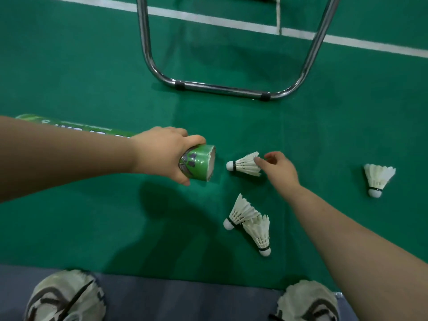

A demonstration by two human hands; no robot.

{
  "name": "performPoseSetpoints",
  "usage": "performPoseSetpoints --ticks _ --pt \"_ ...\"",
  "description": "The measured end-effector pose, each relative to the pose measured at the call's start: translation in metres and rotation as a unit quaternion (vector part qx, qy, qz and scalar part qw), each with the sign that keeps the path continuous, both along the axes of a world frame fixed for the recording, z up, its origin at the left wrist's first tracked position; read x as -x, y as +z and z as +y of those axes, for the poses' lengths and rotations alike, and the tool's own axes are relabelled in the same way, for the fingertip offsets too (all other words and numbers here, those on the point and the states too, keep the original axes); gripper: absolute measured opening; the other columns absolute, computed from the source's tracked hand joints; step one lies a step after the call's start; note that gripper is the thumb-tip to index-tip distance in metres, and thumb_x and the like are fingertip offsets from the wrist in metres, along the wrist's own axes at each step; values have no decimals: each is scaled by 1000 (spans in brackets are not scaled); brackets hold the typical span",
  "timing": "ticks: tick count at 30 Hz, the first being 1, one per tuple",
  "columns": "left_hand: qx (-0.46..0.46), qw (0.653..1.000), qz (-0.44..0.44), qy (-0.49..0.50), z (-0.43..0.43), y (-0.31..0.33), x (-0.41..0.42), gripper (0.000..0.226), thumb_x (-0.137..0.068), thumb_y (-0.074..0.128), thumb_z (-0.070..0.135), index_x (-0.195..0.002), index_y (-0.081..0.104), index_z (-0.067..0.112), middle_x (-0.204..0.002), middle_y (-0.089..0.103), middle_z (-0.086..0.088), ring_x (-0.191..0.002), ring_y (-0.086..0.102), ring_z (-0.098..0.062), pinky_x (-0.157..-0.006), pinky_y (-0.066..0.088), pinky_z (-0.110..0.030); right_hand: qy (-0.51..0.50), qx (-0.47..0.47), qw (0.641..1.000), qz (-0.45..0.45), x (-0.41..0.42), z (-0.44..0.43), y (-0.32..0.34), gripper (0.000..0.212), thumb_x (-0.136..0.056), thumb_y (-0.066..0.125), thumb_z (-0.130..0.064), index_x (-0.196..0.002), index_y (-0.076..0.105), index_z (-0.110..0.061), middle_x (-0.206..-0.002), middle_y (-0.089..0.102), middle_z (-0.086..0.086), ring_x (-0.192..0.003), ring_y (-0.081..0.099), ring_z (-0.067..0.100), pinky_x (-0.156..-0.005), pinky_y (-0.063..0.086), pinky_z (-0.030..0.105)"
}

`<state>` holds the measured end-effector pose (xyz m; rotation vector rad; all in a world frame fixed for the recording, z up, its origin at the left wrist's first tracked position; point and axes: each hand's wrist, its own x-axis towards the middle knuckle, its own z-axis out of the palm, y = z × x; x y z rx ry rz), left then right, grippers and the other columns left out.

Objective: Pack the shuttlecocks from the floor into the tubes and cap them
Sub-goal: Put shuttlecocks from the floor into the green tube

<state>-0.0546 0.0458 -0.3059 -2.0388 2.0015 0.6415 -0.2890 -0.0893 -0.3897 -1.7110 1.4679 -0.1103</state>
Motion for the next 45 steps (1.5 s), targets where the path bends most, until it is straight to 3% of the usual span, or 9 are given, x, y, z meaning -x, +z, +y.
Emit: performPoseSetpoints --ticks 9,15,19,27,31,35,39,43,45 --pt "8 998 24 55 -38 -28 14 87 -59 74 61 -131 35 31 -94 46 1 -93 52 -24 -81 48 -37 14 -36 999 -39 -7 -5 -15 19 -88 60 -35 -92 63 -17 -85 60 -3 -79 54 14 -65 37 25" --pt "22 996 10 80 -46 -38 9 87 -58 74 63 -128 37 29 -98 51 -4 -93 53 -28 -81 48 -41 -97 19 974 -203 -22 -19 19 30 -91 54 -17 -61 53 -21 -63 51 -8 -59 43 5 -55 34 15" --pt "34 994 25 99 -46 -40 15 86 -58 74 63 -128 37 28 -99 52 -5 -94 53 -28 -81 47 -40 21 27 980 -194 -36 -19 43 25 -90 57 -20 -67 60 -27 -64 56 -13 -61 47 2 -57 36 11" --pt "69 993 7 99 -40 -32 31 84 -61 69 66 -128 36 28 -103 53 -6 -99 53 -29 -81 43 -38 161 -274 937 -145 -50 1 59 20 -95 48 -28 -108 61 -22 -105 66 0 -99 58 13 -89 38 30" --pt "90 993 10 76 -22 -26 39 86 -60 67 67 -130 35 29 -105 53 -4 -101 52 -27 -83 41 -37 172 -437 864 -183 -45 11 66 37 -67 56 -17 -104 59 -19 -104 60 2 -96 50 15 -85 35 34" --pt "81 995 9 58 -5 -25 42 88 -62 64 70 -133 32 30 -108 52 -3 -104 51 -25 -85 39 -36 183 -469 842 -193 -53 41 63 41 -59 53 -7 -99 57 -18 -97 60 1 -90 54 13 -80 42 30" --pt "86 993 5 76 3 -25 45 85 -64 62 71 -132 33 30 -109 52 -3 -104 50 -26 -86 38 -37 150 -429 861 -227 -63 58 57 36 -65 58 -13 -100 58 -17 -94 64 1 -87 60 11 -81 49 28" --pt "101 990 3 99 3 -27 48 84 -65 65 65 -133 32 29 -109 52 -4 -105 49 -27 -87 37 -37 39 -309 936 -165 -68 58 54 30 -86 57 -45 -100 62 -20 -113 65 9 -105 62 23 -94 49 41" --pt "104 990 -8 98 5 -31 46 83 -64 65 64 -131 33 28 -108 52 -5 -103 49 -27 -85 38 -37 -7 -210 970 -123 -63 54 56 35 -92 45 -47 -87 64 -19 -103 67 10 -100 63 27 -91 50 42"
